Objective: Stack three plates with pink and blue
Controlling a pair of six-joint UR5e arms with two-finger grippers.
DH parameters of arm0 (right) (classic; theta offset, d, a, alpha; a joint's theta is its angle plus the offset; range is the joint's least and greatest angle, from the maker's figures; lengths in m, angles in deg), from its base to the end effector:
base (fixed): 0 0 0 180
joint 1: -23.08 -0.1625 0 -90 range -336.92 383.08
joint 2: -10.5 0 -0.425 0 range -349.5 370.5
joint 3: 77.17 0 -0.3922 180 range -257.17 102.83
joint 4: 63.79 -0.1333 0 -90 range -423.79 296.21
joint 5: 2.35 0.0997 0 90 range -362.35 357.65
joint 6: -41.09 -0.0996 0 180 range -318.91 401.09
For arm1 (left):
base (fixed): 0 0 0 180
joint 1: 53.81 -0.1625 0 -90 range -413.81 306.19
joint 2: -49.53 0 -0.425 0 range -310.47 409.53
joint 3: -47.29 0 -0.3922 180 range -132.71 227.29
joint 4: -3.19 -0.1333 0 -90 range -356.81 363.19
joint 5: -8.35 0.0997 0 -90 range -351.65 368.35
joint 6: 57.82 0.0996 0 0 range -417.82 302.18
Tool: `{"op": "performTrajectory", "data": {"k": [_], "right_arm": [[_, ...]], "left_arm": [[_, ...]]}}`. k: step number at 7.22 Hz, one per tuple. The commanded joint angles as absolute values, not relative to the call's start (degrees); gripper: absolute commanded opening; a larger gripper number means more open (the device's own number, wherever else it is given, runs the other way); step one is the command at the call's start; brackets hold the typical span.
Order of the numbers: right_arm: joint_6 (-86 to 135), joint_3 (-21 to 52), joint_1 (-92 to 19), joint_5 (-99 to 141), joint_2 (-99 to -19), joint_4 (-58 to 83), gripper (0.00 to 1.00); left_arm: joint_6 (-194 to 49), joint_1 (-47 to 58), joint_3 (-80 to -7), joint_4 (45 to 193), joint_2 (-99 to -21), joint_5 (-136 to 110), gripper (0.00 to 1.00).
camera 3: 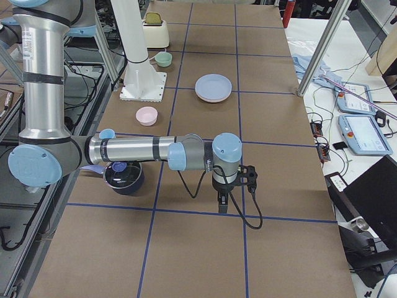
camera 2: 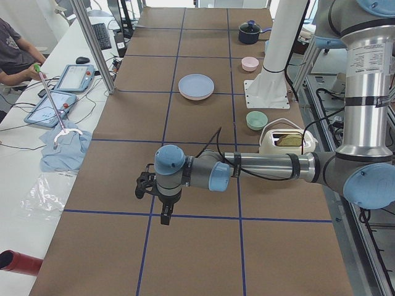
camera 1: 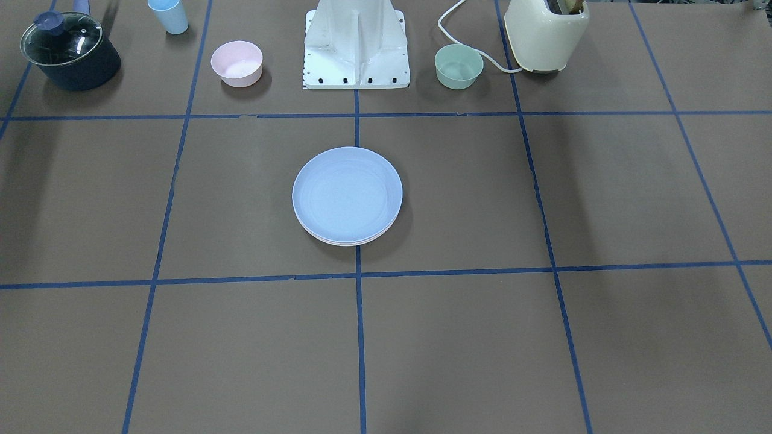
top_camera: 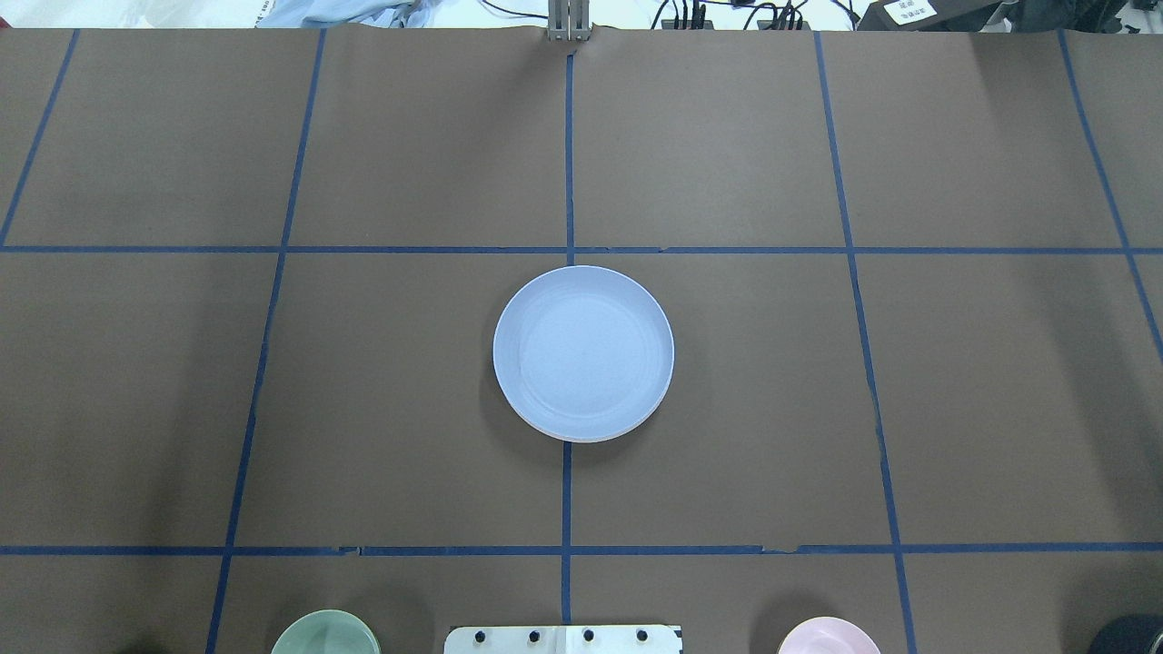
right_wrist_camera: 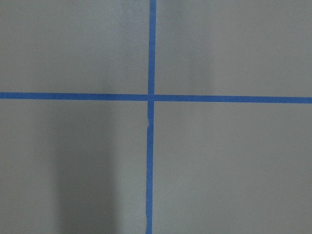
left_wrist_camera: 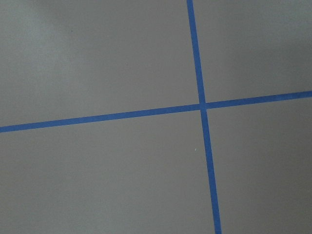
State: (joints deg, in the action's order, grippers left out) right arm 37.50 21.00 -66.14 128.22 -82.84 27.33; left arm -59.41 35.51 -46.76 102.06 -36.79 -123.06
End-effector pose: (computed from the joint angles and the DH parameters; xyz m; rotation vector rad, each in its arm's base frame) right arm 0.0621 -0.4713 0.6228 0.0350 -0.7097 0.0240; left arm -0.0618 -0.4761 0.6418 0.1399 0.7240 0.0431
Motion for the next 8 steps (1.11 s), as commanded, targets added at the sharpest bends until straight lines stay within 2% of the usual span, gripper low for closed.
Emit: {"op": "performTrajectory", "data": {"k": [1, 8], "right_arm": [[37.49, 23.01, -66.75, 129.30, -83.45, 32.25, 1.00], [38.37, 21.35, -68.68, 133.35, -87.50, 31.66, 1.00]], "left_arm": [[-60.10, 33.92, -47.28, 101.98, -36.87, -123.05, 1.00], [-60.01, 32.68, -46.93, 102.06, -36.69, -122.96, 1.00]]}}
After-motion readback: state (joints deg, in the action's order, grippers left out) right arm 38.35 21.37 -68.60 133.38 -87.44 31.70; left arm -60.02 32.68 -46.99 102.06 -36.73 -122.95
